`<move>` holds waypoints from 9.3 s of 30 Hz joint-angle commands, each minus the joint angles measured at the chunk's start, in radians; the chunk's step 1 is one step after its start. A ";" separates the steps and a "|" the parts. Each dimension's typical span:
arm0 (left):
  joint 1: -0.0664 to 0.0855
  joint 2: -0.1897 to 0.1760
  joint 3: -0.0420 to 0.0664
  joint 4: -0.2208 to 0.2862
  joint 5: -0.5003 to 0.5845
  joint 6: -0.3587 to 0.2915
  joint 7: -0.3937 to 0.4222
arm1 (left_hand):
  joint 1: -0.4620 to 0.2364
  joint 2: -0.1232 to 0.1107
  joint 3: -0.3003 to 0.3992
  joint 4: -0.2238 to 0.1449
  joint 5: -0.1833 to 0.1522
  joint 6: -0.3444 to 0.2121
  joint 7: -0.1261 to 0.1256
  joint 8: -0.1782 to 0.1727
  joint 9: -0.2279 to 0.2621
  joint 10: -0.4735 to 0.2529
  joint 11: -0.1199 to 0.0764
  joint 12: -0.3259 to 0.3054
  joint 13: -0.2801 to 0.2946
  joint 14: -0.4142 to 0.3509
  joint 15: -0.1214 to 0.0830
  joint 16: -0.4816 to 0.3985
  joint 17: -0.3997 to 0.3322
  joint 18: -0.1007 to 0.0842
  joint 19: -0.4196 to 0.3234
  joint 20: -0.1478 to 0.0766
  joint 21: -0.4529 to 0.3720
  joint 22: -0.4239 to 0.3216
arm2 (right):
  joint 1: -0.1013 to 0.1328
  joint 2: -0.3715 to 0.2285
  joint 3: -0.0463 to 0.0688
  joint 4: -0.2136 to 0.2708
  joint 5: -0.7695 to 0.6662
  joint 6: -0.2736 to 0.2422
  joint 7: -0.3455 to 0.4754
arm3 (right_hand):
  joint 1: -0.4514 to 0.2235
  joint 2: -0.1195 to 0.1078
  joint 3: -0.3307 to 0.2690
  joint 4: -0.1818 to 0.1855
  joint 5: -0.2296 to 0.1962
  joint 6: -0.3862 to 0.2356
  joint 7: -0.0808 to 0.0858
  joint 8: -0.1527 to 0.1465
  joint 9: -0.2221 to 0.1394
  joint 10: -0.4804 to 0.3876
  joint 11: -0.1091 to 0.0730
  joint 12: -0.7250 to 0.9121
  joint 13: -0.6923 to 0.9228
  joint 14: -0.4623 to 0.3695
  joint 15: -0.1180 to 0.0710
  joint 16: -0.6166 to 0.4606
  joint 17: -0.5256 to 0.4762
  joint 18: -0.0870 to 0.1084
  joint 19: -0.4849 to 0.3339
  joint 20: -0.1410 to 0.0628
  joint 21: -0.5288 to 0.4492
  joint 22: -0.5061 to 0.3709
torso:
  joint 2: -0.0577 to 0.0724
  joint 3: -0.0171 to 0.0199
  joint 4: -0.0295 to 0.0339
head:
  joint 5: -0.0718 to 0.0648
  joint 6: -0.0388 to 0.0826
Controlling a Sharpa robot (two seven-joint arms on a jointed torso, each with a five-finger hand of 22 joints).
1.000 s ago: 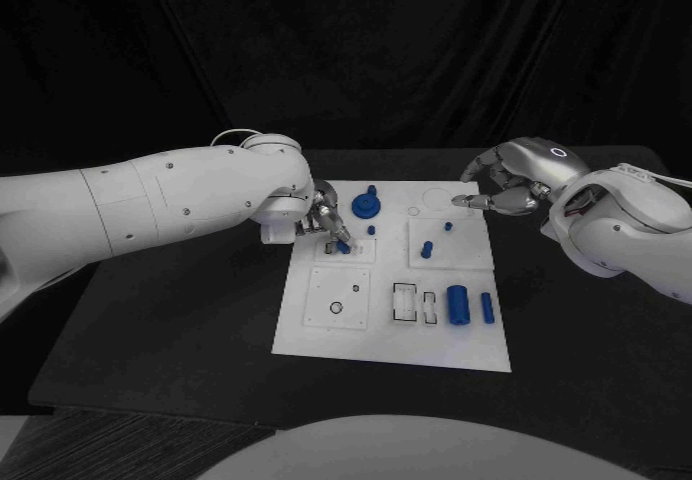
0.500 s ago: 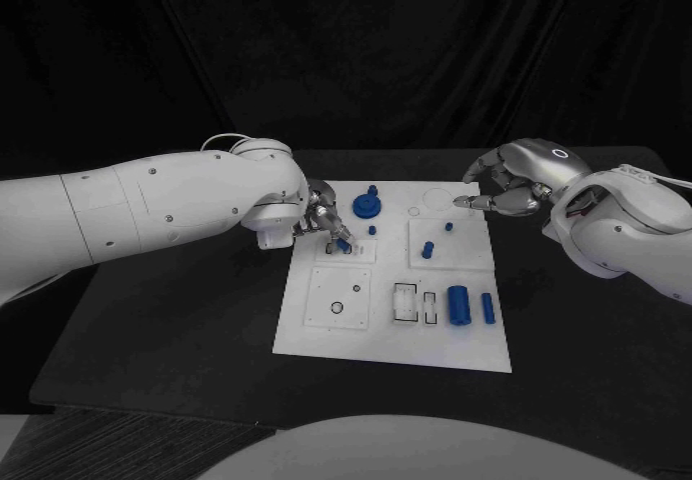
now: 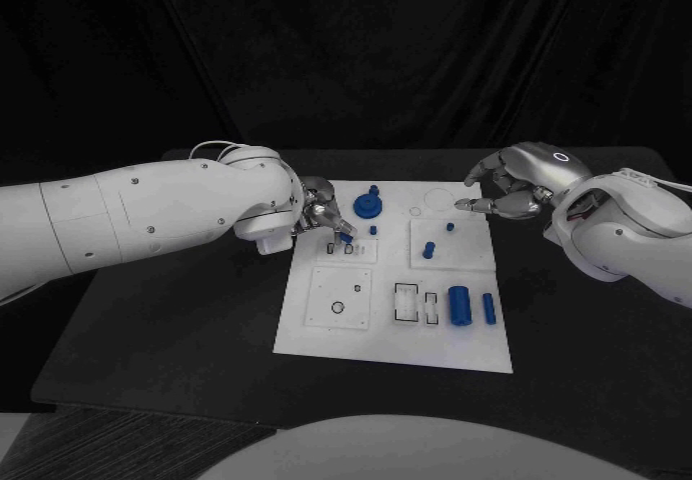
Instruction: Assemble the parts on the task board
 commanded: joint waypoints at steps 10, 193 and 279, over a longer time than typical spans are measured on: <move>-0.027 0.003 0.000 -0.003 -0.021 -0.036 0.015 | -0.008 -0.018 0.087 -0.008 0.025 0.014 -0.013 -0.002 0.038 0.110 -0.014 0.025 0.269 0.116 -0.016 0.010 0.267 -0.030 0.024 -0.004 -0.018 0.179 | -0.004 -0.002 0.001 0.003 -0.002 -0.006 -0.018 | 0.003 0.014 0.030 0.000 0.022 -0.005 0.003 0.009 -0.010 0.106 0.007 0.020 0.267 0.073 0.005 -0.009 0.117 0.033 0.000 0.001 -0.021 0.192 | -0.001 0.0010 0.0001 | -0.002 0.000; 0.088 -0.116 0.001 0.072 -0.088 -0.115 0.107 | 0.001 -0.006 -0.244 0.221 -0.180 -0.076 -0.042 0.246 0.514 0.110 -0.039 0.025 0.269 0.116 -0.039 0.010 0.267 -0.036 0.049 -0.028 -0.020 0.214 | -0.011 -0.026 0.001 0.012 -0.002 -0.036 -0.002 | 0.007 0.016 0.025 0.002 0.028 -0.002 0.005 0.012 -0.015 0.106 0.011 0.020 0.267 0.072 0.007 -0.014 0.111 0.034 -0.001 0.004 -0.026 0.191 | 0.001 -0.0015 -0.0002 | -0.004 0.000; 0.007 0.105 0.001 -0.333 -0.160 0.200 0.177 | 0.003 0.045 -0.370 0.234 -0.186 -0.087 0.007 0.048 0.427 0.110 0.009 0.025 0.269 0.116 0.008 0.010 0.267 -0.014 -0.001 0.018 -0.127 0.186 | -0.012 -0.011 0.001 0.014 0.001 -0.032 0.011 | 0.003 0.031 0.025 0.000 0.072 0.006 0.006 0.016 -0.021 0.106 0.012 0.020 0.267 0.072 0.008 -0.015 0.108 0.034 0.001 0.005 -0.026 0.192 | 0.011 -0.0097 -0.0030 | -0.001 0.000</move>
